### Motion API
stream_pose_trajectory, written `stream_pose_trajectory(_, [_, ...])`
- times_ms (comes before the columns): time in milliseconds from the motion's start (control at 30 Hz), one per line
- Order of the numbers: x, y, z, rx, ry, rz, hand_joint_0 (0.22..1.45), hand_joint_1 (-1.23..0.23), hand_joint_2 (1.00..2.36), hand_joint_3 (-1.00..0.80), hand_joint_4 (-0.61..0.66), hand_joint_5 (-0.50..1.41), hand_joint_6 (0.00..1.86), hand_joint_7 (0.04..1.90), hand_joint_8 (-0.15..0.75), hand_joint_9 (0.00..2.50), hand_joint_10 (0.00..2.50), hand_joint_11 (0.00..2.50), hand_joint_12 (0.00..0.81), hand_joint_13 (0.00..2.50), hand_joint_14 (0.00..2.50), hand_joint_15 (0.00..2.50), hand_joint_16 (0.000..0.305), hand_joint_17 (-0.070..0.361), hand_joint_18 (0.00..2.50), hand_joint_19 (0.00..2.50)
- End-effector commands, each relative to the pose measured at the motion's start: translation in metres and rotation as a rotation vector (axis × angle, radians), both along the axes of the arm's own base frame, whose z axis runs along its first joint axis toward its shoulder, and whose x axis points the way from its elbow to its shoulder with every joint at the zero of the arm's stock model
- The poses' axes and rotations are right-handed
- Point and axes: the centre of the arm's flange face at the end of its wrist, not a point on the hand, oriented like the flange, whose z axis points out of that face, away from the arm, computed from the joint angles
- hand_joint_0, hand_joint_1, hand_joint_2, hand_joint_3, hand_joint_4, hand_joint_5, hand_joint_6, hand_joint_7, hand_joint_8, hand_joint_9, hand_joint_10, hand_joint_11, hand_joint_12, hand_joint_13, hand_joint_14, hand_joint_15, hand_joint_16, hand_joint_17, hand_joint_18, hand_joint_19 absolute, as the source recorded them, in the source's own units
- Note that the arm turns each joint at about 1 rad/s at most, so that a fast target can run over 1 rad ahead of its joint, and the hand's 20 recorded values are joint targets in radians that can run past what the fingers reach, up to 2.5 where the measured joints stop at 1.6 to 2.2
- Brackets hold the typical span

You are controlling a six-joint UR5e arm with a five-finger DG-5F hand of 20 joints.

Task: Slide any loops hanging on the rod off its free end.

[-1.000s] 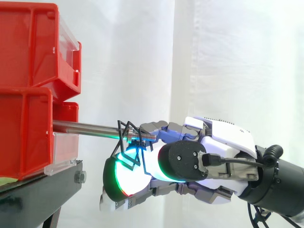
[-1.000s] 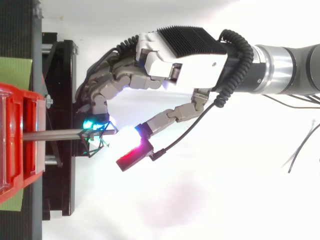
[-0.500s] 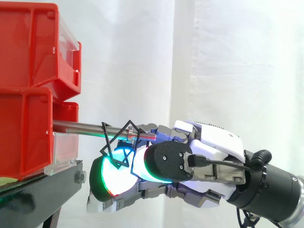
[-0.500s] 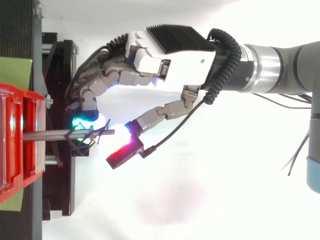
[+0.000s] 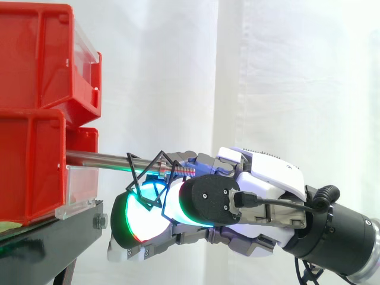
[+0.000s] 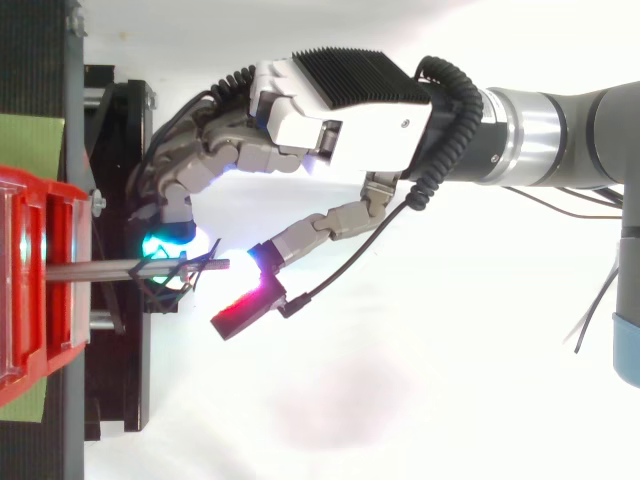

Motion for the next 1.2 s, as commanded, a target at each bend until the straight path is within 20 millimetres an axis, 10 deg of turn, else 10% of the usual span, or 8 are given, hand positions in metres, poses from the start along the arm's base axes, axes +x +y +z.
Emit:
stream_pose_trajectory(0, [0.000, 0.001, 0.000, -0.004, -0.003, -0.001, 0.53, -0.67, 1.01, -0.38, 0.10, -0.16, 0.85, 0.88, 0.287, 0.74, 0.01, 0.41, 0.398, 0.64, 0.01, 0.31, 0.057, 0.128, 0.53, 0.36])
stream_pose_trajectory(967, [0.003, -0.002, -0.001, -0.020, -0.016, -0.018, 0.51, -0.66, 1.01, -0.42, 0.10, -0.15, 0.83, 0.86, 0.291, 0.75, 0.02, 0.41, 0.405, 0.64, 0.01, 0.31, 0.058, 0.131, 0.53, 0.36])
stream_pose_trajectory(1167, [0.009, -0.010, -0.029, 0.016, -0.004, -0.011, 0.51, -0.66, 1.01, -0.42, 0.10, -0.15, 0.83, 0.86, 0.292, 0.75, 0.01, 0.41, 0.405, 0.64, 0.01, 0.31, 0.058, 0.131, 0.53, 0.36])
